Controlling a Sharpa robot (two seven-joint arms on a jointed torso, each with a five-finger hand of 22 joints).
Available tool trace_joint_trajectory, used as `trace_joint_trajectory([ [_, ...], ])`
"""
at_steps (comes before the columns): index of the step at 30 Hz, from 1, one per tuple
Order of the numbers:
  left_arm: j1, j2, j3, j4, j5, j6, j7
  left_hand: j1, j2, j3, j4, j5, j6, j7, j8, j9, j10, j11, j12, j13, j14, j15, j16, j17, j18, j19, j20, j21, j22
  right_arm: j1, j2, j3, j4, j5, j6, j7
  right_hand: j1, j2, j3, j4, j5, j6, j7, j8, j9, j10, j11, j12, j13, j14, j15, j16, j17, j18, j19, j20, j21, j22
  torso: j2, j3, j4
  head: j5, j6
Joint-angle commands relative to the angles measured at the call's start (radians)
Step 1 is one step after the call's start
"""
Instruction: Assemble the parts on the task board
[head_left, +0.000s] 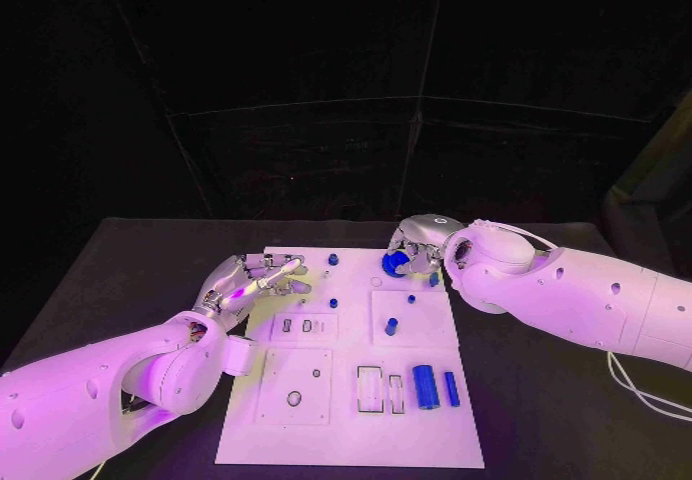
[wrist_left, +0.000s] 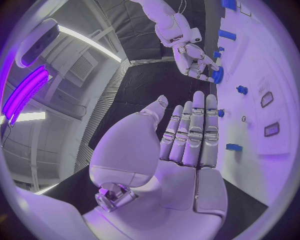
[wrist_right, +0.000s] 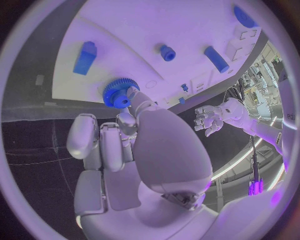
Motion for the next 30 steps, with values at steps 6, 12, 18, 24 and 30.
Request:
trace_joint_trajectory([
  [6,0.002,-0.004,0.001,0.006,-0.006,0.013,-0.004,0.0,0.011,0.005,-0.005,0.001,-0.004,0.005,-0.006,0.0,-0.002,0.002,-0.004,-0.002,0.0,0.009,-0.005,0.002,0.013,0.009,0.0,-0.006,-0.001,0.003,0.005,0.001,0.058,-0.01,-0.133,0.013,-0.086,-0.042,0.113,0.022,-0.006,0.07,-0.019,-0.011,0.035,0.017,0.003,0.009,0.018,0.048,-0.006,0.006,0.008,-0.015,0.01,0.003,0.007,0.01,0.0,-0.0003,-0.0002,0.003,0.003],
  [12,0.002,-0.007,0.001,0.011,-0.006,0.014,-0.004,0.0,0.011,0.005,-0.005,0.001,-0.004,0.005,-0.006,0.0,-0.002,0.002,-0.004,-0.002,0.0,0.009,-0.005,0.002,0.013,0.009,0.0,-0.006,-0.001,0.003,0.026,0.001,0.084,-0.024,-0.16,0.001,-0.104,-0.051,0.129,0.019,-0.007,0.072,-0.018,-0.015,0.035,0.019,0.004,0.009,0.022,0.048,-0.005,0.006,0.009,-0.015,0.01,0.003,0.009,0.012,0.0,-0.0009,0.0014,0.006,0.002],
  [18,0.003,-0.01,0.001,0.015,-0.006,0.015,-0.004,0.001,0.012,0.007,-0.007,0.001,-0.004,0.005,-0.007,0.0,-0.003,0.002,-0.004,-0.002,0.0,0.009,-0.006,0.002,0.013,0.009,0.0,-0.007,-0.002,0.004,0.08,0.001,0.079,-0.034,-0.155,-0.001,-0.121,-0.059,0.144,0.016,-0.01,0.073,-0.018,-0.018,0.035,0.021,0.004,0.009,0.026,0.048,-0.005,0.007,0.011,-0.016,0.011,0.003,0.01,0.014,0.001,-0.0017,0.0026,0.017,-0.001],
  [24,0.005,-0.011,0.001,0.017,-0.006,0.014,-0.004,0.001,0.012,0.007,-0.007,0.001,-0.004,0.005,-0.007,0.0,-0.003,0.002,-0.004,-0.002,0.0,0.009,-0.006,0.002,0.013,0.009,0.0,-0.007,-0.002,0.004,0.141,-0.001,0.042,-0.036,-0.129,0.002,-0.129,-0.061,0.149,0.015,-0.014,0.073,-0.017,-0.02,0.035,0.021,0.004,0.009,0.027,0.048,-0.005,0.006,0.011,-0.016,0.011,0.003,0.01,0.015,0.002,-0.0011,0.0021,0.019,-0.003],
  [30,0.006,-0.011,0.001,0.019,-0.006,0.014,-0.003,0.001,0.012,0.007,-0.007,0.001,-0.004,0.005,-0.007,0.0,-0.003,0.002,-0.004,-0.002,0.0,0.009,-0.006,0.002,0.013,0.009,0.0,-0.007,-0.002,0.003,0.194,-0.006,-0.003,-0.036,-0.098,0.004,-0.136,-0.064,0.153,0.014,-0.017,0.071,-0.016,-0.022,0.035,0.02,0.005,0.006,0.025,0.048,-0.004,0.005,0.009,-0.016,0.011,0.004,0.01,0.015,0.001,0.0001,0.0005,0.022,-0.006],
])
